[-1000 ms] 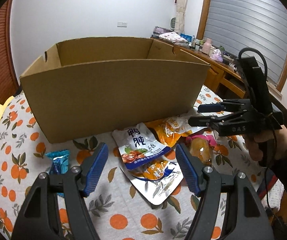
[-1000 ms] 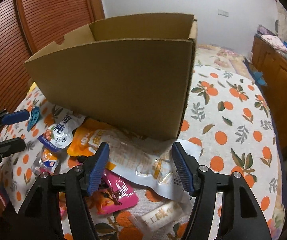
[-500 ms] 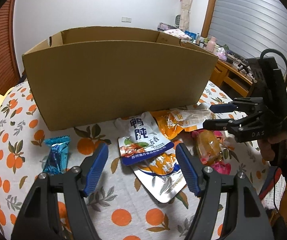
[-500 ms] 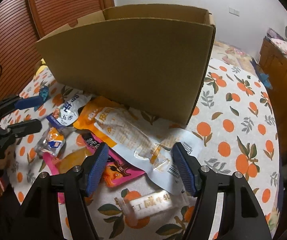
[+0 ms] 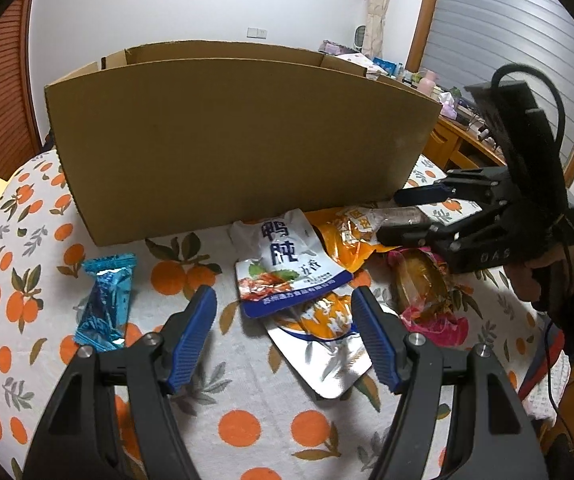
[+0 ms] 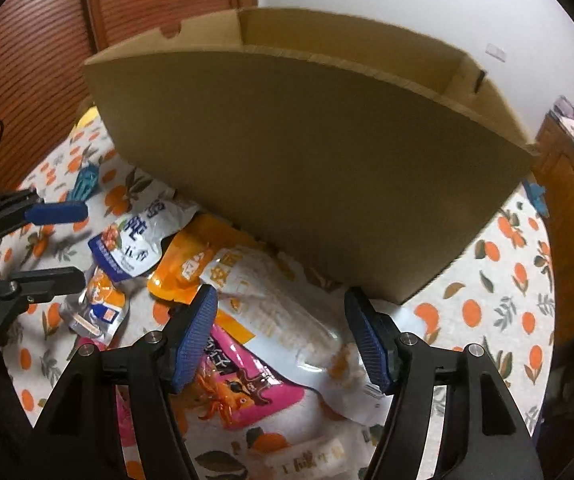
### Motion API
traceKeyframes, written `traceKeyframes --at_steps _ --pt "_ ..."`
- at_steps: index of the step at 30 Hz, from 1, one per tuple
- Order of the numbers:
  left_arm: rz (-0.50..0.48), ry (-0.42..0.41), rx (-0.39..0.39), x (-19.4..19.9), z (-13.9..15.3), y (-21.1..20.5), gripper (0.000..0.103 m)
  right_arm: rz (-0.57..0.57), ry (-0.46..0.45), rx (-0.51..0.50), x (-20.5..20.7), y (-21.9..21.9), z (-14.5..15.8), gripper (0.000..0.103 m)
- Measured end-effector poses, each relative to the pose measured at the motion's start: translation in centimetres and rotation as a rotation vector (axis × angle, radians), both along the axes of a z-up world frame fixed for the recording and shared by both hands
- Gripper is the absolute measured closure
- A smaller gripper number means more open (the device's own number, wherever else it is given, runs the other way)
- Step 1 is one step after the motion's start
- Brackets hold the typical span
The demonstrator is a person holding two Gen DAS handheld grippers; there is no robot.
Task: Organize snacks
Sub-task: 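Move both open tools back toward the remaining snacks on the bed, then grasp the silver cat-print pouch with the left tool while the right tool grasps the white-orange pouch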
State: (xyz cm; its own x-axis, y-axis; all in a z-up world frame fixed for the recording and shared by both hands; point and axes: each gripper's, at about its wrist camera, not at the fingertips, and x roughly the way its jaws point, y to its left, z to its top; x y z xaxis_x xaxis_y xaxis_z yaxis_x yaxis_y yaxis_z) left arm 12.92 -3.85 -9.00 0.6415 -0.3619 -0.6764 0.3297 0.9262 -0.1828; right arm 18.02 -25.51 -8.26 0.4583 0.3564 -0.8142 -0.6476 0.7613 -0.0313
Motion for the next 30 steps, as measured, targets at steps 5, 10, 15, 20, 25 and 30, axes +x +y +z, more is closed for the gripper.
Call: traceKeyframes --at_steps 5,10,15,20,25,30 --pt "0.013 0.021 0.009 0.5 0.0 -0.9 0.033 0.016 0.024 -0.004 -0.5 -0.3 -0.5 0.035" --pt "0.026 0.059 0.032 1.4 -0.7 -1.9 0.033 0.024 0.023 -0.008 -0.8 -0.8 -0.4 0.036" --pt "0.032 0.083 0.077 1.5 -1.1 -2.4 0.032 0.015 0.016 -0.013 -0.4 -0.3 -0.6 0.036" --pt "0.017 0.088 0.121 0.8 -1.0 -2.0 0.032 0.013 -0.001 -0.043 -0.2 -0.1 -0.8 0.037" --pt "0.008 0.107 0.124 0.1 -1.0 -1.1 0.033 0.013 0.0 -0.037 -0.1 -0.1 -0.9 0.037" --pt "0.011 0.116 0.096 0.4 -0.9 -1.5 0.033 0.018 -0.001 -0.034 0.1 0.1 -0.9 0.037"
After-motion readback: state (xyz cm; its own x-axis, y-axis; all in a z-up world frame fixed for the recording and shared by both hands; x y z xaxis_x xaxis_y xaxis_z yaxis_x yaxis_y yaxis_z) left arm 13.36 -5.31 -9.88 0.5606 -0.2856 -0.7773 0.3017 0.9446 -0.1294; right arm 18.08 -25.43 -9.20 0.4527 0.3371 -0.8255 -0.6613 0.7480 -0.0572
